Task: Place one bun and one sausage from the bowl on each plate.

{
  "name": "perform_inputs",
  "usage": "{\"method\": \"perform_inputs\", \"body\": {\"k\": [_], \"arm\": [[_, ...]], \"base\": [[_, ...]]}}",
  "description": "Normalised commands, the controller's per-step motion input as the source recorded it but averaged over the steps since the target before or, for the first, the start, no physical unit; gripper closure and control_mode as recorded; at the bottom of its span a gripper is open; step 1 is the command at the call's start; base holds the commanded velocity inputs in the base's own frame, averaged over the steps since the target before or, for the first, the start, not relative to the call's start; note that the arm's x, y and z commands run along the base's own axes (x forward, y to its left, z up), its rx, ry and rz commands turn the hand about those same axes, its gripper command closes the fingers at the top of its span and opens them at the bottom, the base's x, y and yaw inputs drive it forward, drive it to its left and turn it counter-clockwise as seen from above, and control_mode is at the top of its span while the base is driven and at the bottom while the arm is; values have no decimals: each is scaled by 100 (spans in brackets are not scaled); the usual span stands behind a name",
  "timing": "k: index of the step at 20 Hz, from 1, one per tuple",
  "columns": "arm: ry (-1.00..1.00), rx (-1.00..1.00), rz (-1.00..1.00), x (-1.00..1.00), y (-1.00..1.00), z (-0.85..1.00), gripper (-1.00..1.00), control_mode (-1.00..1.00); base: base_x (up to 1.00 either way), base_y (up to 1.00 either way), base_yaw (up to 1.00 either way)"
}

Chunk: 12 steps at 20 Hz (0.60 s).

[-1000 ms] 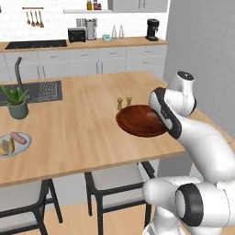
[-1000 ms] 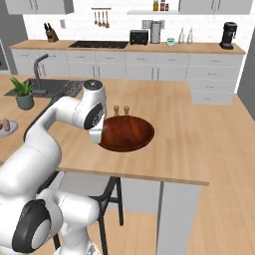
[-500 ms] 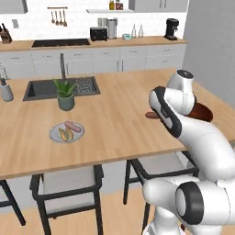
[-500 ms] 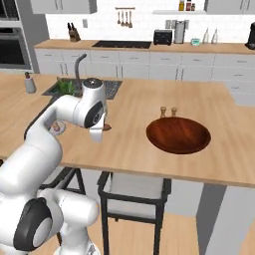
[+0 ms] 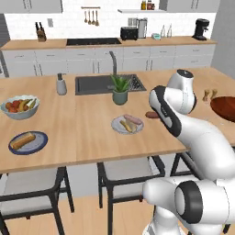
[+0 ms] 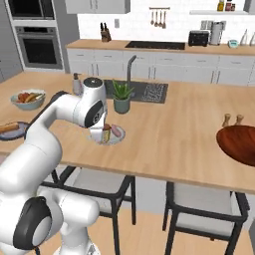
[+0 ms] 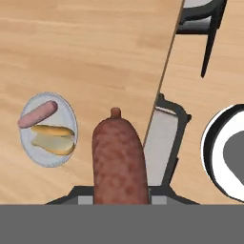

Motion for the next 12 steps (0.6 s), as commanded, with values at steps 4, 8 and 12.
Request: {"method": "perform_inputs", "body": {"k": [4, 8, 12], "arm": [[0, 0, 0, 0, 0, 0, 100, 100], [0, 0, 0, 0, 0, 0, 100, 100], [0, 0, 0, 0, 0, 0, 100, 100]], "base": [[-1, 100, 10], [0, 100, 6], [0, 98, 3]]}}
